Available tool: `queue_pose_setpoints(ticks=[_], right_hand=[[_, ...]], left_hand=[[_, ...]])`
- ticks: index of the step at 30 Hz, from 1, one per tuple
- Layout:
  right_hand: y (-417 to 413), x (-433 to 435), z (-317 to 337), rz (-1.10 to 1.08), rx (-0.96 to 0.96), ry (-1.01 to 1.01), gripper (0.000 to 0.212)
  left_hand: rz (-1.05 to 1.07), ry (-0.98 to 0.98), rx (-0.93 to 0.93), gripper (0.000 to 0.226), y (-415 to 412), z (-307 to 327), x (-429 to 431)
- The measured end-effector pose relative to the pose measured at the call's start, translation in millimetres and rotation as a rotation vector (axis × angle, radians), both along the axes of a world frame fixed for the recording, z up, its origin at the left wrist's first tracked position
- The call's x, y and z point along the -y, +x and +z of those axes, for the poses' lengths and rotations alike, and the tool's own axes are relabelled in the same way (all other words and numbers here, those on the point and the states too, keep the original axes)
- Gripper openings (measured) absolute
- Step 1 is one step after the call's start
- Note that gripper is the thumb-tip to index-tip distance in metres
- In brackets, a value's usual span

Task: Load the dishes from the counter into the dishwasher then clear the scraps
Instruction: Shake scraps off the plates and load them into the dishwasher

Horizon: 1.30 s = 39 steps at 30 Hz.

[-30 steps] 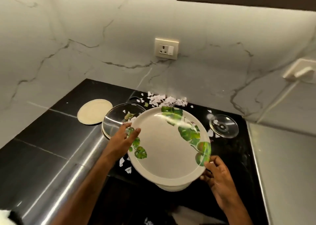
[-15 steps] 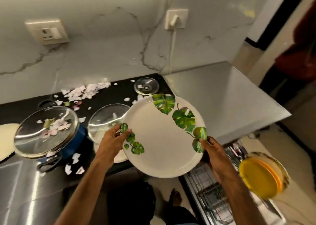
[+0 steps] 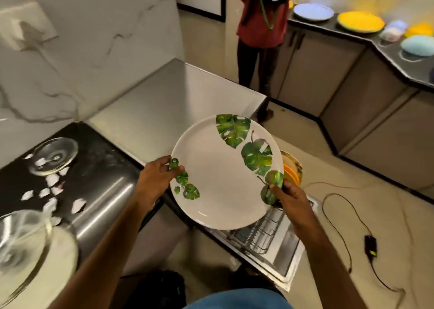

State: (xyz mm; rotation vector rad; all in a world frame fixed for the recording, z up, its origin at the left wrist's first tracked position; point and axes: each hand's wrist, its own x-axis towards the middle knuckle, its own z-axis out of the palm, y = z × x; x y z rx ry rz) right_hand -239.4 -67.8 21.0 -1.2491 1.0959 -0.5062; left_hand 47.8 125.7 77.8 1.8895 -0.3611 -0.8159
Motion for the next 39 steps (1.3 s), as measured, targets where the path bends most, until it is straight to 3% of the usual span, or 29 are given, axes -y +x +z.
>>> queue_pose_setpoints(ticks=[5,9,15,20,27,32,39], right_hand=[[-51,87,-33,-0.121,-0.114,-0.018,0.026],[-81,145,-59,-0.147,-0.289,-0.117,0.017],[-99,221,-124,0.015,-0.613,-0.345,0.019],[-87,255,-191,0.106,-0.699,-0.428,0.028],[-67,278,-305,0.103,-0.763,-0.475,0.042],[-59,275,-363,0.089,-0.833,-0.495,0.045],[-53,275,-393,0.054,-0.831,-0.522,0.043]], left_hand=[[-0.21,0.067,0.119,0.031,-23,-31,127],[-0.386,0.115,0.295,0.029,-41,-67,217],[-0.658,0.168,0.466,0.025,-64,-139,317],[-0.82,0.27,0.612,0.022,-64,-227,376],[-0.784,0.376,0.747,0.011,-58,-349,424],[-0.818,0.301,0.859,0.026,-48,-409,431],[-0.724,0.2,0.761,0.033,-41,-452,440]])
